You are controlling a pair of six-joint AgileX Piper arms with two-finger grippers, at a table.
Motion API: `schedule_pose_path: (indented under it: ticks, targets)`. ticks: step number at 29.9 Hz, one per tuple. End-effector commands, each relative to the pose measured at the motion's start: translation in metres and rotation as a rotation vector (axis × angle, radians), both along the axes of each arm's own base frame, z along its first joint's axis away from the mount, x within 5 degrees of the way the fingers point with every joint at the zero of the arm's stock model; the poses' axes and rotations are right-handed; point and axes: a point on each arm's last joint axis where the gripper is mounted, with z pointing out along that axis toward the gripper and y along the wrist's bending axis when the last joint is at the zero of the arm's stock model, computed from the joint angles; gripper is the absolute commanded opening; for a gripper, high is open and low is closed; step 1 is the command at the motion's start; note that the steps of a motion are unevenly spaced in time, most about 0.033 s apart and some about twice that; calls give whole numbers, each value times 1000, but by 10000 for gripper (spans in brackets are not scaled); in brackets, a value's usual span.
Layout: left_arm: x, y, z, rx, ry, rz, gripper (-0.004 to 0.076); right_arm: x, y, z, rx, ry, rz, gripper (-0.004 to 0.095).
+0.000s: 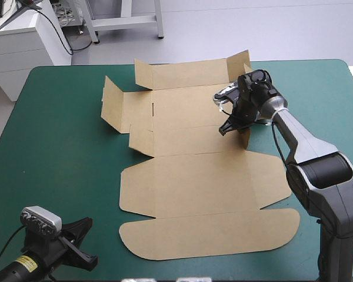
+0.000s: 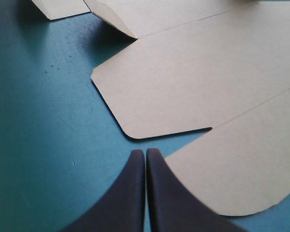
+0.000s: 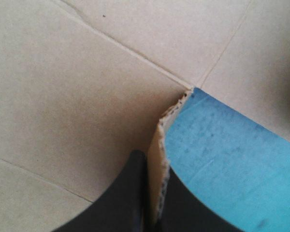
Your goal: Fold the box
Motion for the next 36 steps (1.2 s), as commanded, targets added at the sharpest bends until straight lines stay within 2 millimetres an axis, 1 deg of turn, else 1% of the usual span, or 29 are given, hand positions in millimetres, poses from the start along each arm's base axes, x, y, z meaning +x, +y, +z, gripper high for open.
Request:
schedule_pose_path:
  ticks: [1,3,5,7,10,16,19,23,26,36]
  targets:
    - [3,-1,12,-54,-60,17,-8,-4,8,46,-5,-137,125,-11]
    - [3,-1,12,-56,-59,18,-8,-4,13,51,-12,-160,176,-11]
    - [3,-1,12,-56,-59,18,-8,-5,18,54,-44,-177,290,-12]
    - [3,-1,12,-54,-60,17,-8,-7,23,54,-84,-183,451,-12]
    - [3,-1,12,-54,-60,17,-8,-12,38,55,-136,-208,656,-14]
    - [3,-1,12,-54,-60,17,-8,-19,71,60,-98,-320,866,-19]
    - [3,-1,12,-54,-60,17,-8,-27,86,60,-58,-334,962,-19]
    - [3,-1,12,-54,-60,17,-8,-33,99,61,9,-345,1019,-19]
    - [3,-1,12,-54,-60,17,-8,-36,104,62,65,-345,1019,-19]
    - [3,-1,12,-54,-60,17,-8,-47,129,65,76,-416,1098,-19]
